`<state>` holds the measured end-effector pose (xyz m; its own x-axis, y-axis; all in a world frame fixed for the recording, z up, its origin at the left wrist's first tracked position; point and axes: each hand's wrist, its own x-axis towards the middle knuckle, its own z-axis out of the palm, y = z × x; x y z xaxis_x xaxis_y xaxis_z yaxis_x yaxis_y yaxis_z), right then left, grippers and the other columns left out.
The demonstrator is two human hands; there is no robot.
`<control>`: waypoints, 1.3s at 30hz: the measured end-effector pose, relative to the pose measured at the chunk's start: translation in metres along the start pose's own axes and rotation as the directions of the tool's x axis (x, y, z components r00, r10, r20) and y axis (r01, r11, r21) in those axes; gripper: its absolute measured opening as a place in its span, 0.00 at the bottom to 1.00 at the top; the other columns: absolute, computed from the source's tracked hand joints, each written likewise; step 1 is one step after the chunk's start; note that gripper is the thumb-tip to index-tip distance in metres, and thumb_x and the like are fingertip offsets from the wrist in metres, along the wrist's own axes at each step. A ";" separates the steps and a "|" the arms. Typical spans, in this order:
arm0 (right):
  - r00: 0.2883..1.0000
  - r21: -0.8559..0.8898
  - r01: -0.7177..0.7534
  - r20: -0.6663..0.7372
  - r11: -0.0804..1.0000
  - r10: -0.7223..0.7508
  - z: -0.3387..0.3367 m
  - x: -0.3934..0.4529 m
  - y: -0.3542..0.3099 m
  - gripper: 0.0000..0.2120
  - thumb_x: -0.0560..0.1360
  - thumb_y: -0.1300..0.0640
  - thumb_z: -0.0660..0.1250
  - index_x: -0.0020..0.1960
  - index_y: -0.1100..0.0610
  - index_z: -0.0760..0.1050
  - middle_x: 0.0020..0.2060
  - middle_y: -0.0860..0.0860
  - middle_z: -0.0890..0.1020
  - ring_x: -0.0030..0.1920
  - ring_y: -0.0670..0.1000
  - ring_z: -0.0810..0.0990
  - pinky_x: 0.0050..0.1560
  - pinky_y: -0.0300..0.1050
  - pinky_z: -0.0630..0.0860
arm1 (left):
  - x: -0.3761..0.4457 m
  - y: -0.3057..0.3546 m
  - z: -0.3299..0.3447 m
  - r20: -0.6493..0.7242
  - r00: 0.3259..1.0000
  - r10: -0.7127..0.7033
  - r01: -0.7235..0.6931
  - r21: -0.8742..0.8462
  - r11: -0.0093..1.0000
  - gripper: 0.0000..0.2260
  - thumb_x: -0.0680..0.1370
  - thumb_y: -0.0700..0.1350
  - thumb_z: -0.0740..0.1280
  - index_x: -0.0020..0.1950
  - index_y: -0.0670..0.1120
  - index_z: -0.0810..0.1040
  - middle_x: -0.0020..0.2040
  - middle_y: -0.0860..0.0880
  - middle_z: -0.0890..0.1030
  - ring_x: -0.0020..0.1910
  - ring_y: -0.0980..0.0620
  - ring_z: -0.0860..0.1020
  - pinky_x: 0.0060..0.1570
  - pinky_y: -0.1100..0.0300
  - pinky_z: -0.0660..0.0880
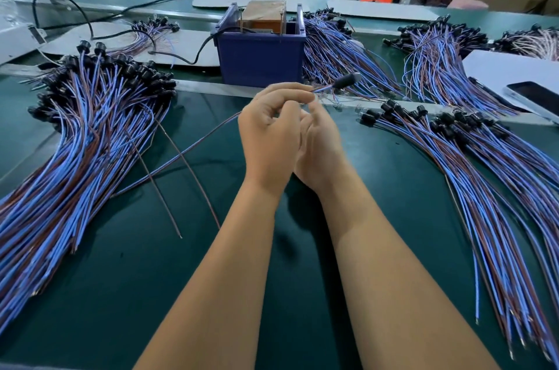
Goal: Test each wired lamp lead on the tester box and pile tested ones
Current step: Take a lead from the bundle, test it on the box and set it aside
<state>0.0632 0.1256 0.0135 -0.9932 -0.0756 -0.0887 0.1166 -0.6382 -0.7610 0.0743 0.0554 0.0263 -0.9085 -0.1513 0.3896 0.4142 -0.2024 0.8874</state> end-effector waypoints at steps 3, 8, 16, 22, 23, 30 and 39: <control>0.999 -0.080 0.026 -0.043 0.996 -0.029 0.003 -0.001 -0.001 0.15 0.84 0.59 0.49 0.45 0.55 0.72 0.29 0.43 0.81 0.31 0.39 0.80 0.35 0.32 0.76 | -0.006 0.005 0.010 0.066 0.993 -0.097 0.105 -0.137 0.985 0.12 0.64 0.33 0.57 0.31 0.39 0.81 0.36 0.42 0.82 0.40 0.50 0.80 0.37 0.60 0.72; 0.998 0.011 0.060 -0.035 0.998 -0.060 -0.005 -0.002 -0.002 0.13 0.80 0.65 0.56 0.42 0.58 0.76 0.28 0.47 0.80 0.30 0.42 0.79 0.32 0.33 0.76 | -0.005 0.002 0.004 0.125 0.982 -0.143 0.169 -0.225 0.960 0.11 0.68 0.32 0.56 0.32 0.38 0.77 0.27 0.45 0.77 0.27 0.52 0.73 0.27 0.64 0.68; 0.979 -0.279 0.170 -0.060 0.945 -0.193 -0.005 0.002 0.002 0.11 0.77 0.69 0.60 0.43 0.56 0.77 0.38 0.52 0.84 0.37 0.50 0.81 0.39 0.41 0.73 | 0.014 -0.014 -0.014 -0.215 0.928 -0.304 0.277 -0.147 0.950 0.12 0.75 0.33 0.57 0.40 0.43 0.78 0.30 0.50 0.76 0.27 0.58 0.73 0.28 0.66 0.69; 0.978 -0.393 0.202 0.036 0.897 -0.204 -0.003 -0.001 0.003 0.15 0.76 0.68 0.56 0.41 0.59 0.80 0.36 0.55 0.84 0.33 0.48 0.79 0.34 0.37 0.73 | 0.025 -0.024 -0.024 -0.169 0.883 -0.438 0.441 -0.018 0.897 0.13 0.81 0.43 0.59 0.43 0.44 0.81 0.36 0.51 0.79 0.32 0.54 0.75 0.30 0.62 0.71; 0.981 -0.442 0.190 0.051 0.876 -0.187 -0.002 -0.001 0.006 0.15 0.75 0.68 0.56 0.40 0.60 0.80 0.35 0.55 0.84 0.32 0.48 0.80 0.34 0.37 0.74 | 0.026 -0.023 -0.025 -0.149 0.886 -0.440 0.437 -0.054 0.898 0.13 0.81 0.43 0.59 0.41 0.44 0.80 0.34 0.51 0.79 0.29 0.54 0.74 0.27 0.64 0.70; 0.988 -0.582 0.141 0.031 0.801 -0.151 0.001 0.002 0.015 0.09 0.75 0.69 0.60 0.41 0.58 0.73 0.31 0.53 0.81 0.33 0.54 0.79 0.39 0.46 0.78 | 0.028 -0.022 -0.030 -0.147 0.874 -0.463 0.458 -0.071 0.886 0.10 0.80 0.39 0.63 0.42 0.46 0.81 0.31 0.53 0.77 0.22 0.57 0.72 0.21 0.68 0.67; 0.956 -0.614 0.199 -0.050 0.764 -0.289 -0.003 0.005 0.019 0.04 0.78 0.63 0.67 0.45 0.60 0.79 0.35 0.53 0.82 0.35 0.48 0.78 0.39 0.43 0.75 | 0.024 -0.021 -0.029 -0.081 0.916 -0.394 0.400 0.087 0.912 0.11 0.76 0.39 0.65 0.37 0.49 0.83 0.29 0.55 0.80 0.28 0.59 0.77 0.27 0.69 0.72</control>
<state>0.0601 0.1155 -0.0036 -0.9832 0.1505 0.1034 -0.1095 -0.0324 -0.9935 0.0450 0.0283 0.0099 -0.9904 -0.1376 -0.0126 0.0097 -0.1606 0.9870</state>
